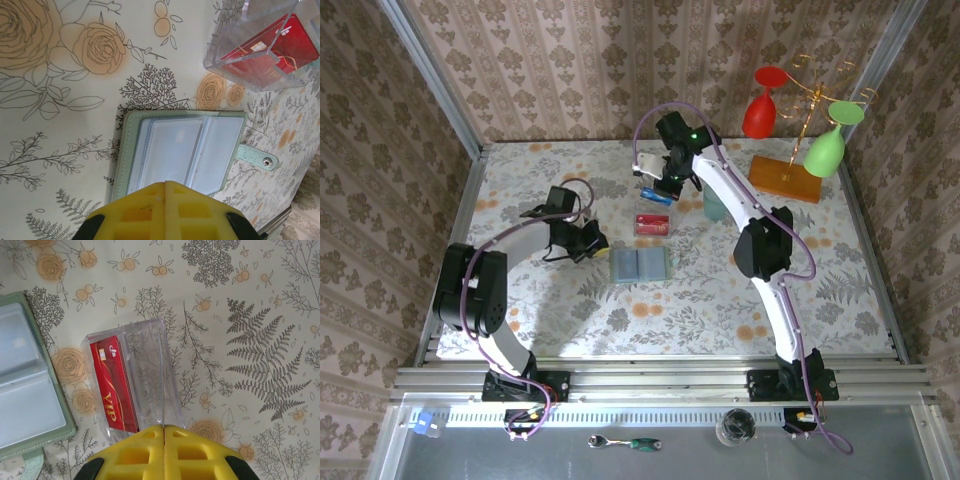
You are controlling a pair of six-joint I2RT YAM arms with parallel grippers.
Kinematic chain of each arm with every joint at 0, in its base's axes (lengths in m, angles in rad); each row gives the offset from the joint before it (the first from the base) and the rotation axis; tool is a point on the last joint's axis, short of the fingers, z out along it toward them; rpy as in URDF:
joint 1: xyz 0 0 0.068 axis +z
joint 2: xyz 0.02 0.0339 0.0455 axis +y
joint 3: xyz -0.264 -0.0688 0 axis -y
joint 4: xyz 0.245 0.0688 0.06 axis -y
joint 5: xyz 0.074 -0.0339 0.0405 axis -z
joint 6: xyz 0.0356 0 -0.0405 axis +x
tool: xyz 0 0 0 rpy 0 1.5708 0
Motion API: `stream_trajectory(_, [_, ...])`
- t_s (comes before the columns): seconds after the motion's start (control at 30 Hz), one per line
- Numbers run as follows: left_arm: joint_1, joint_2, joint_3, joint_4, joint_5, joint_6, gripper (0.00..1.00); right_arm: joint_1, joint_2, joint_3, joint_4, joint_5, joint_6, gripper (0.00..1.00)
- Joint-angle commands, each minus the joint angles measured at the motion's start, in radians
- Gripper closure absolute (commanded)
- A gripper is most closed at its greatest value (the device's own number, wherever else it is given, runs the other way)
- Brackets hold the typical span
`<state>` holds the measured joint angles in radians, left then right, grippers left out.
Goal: Take the credit cards out of the card holder
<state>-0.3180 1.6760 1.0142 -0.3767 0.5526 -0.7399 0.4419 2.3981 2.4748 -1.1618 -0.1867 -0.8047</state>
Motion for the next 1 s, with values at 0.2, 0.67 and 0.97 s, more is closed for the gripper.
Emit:
stream_trajectory(0.2, [0.015, -0.003, 0.035, -0.044, -0.005, 0.011, 0.98, -0.006, 0.044, 0.022, -0.054, -0.010, -0.030, 1.00])
stream_trajectory(0.67, [0.014, 0.005, 0.036, -0.033, 0.004, 0.010, 0.97, -0.006, -0.043, -0.119, 0.161, 0.082, 0.080, 0.85])
stream_trajectory(0.97, [0.012, 0.016, 0.032, -0.021, 0.015, 0.010, 0.97, 0.009, -0.042, -0.171, 0.267, 0.106, 0.164, 0.84])
